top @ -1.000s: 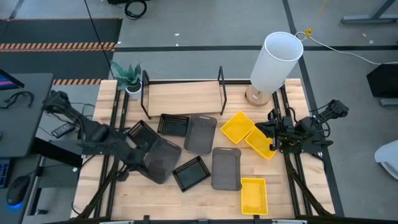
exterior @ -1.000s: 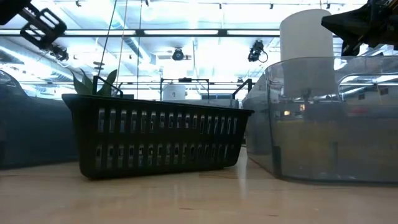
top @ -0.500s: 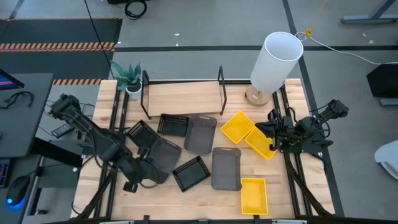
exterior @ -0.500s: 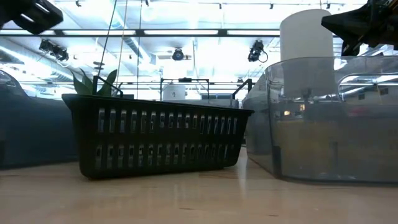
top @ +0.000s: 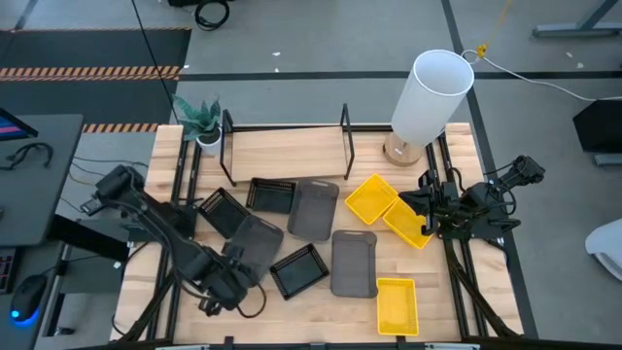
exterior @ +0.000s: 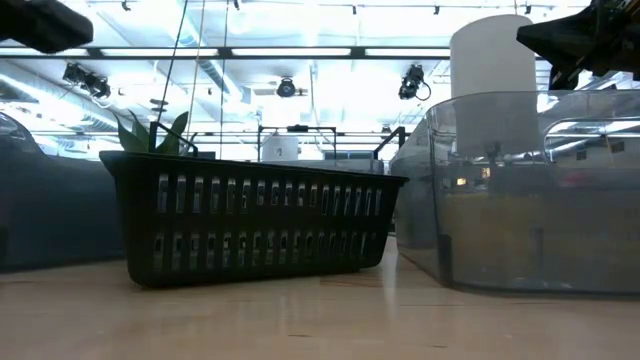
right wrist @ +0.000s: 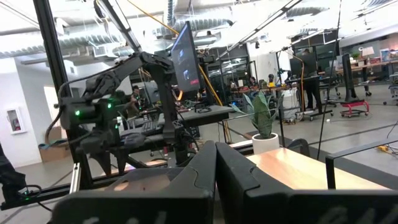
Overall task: Stack baskets on shelf by color
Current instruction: Stack the bottom left black bin on top of the top black bin
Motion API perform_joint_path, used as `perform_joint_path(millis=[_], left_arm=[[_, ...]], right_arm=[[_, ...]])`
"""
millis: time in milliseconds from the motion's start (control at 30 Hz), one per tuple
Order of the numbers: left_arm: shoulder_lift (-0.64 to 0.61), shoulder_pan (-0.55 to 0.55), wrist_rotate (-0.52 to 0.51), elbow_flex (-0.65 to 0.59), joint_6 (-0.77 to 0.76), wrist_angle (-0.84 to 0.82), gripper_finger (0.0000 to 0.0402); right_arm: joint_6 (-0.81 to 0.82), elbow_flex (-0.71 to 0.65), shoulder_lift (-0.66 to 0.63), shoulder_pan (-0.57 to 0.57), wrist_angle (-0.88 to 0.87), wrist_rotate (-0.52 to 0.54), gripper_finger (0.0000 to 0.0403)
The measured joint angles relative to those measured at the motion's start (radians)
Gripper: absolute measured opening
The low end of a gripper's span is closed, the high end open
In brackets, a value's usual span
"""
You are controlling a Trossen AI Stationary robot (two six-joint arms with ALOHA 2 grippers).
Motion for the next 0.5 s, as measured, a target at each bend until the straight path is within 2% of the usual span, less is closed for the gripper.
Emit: perform_joint_path(millis=[333, 500], left_arm=[[0.13, -0.003, -0.034, 0.0, 0.054, -0.03, 0.018], [0.183, 0.0, -0.038, 0.0, 0.058, -0.03, 0.0165]], right_arm=[[0.0, 0.0, 0.0, 0.0, 0.0, 0.0, 0.0016], [0.0, 0.0, 0.0, 0.0, 0.0, 0.0, 0.0016]])
